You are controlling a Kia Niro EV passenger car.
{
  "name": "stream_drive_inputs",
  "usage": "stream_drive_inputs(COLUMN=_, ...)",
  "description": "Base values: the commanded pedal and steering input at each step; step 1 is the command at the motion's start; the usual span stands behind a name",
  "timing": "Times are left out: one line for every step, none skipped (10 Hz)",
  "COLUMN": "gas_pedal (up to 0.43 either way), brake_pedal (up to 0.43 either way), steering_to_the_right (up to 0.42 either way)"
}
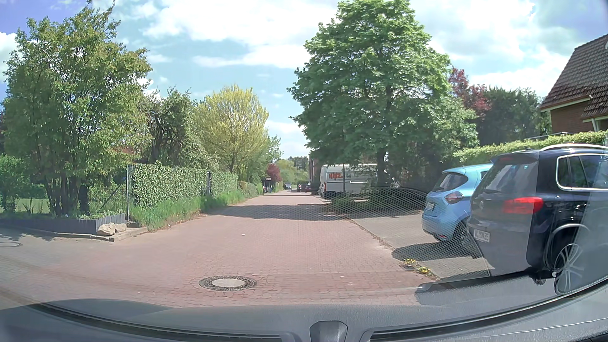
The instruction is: Follow the waypoints while adhering to traffic rules and regulations
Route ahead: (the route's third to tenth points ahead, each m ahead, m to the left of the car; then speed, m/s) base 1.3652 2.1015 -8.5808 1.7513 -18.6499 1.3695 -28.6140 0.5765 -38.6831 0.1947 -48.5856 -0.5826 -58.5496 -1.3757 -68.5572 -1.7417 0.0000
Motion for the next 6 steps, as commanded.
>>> stream_drive_inputs(gas_pedal=0.0, brake_pedal=0.244, steering_to_the_right=-0.014)
stream_drive_inputs(gas_pedal=0.0, brake_pedal=0.238, steering_to_the_right=-0.014)
stream_drive_inputs(gas_pedal=0.0, brake_pedal=0.244, steering_to_the_right=-0.014)
stream_drive_inputs(gas_pedal=0.0, brake_pedal=0.244, steering_to_the_right=-0.014)
stream_drive_inputs(gas_pedal=0.0, brake_pedal=0.244, steering_to_the_right=-0.014)
stream_drive_inputs(gas_pedal=0.0, brake_pedal=0.238, steering_to_the_right=-0.014)
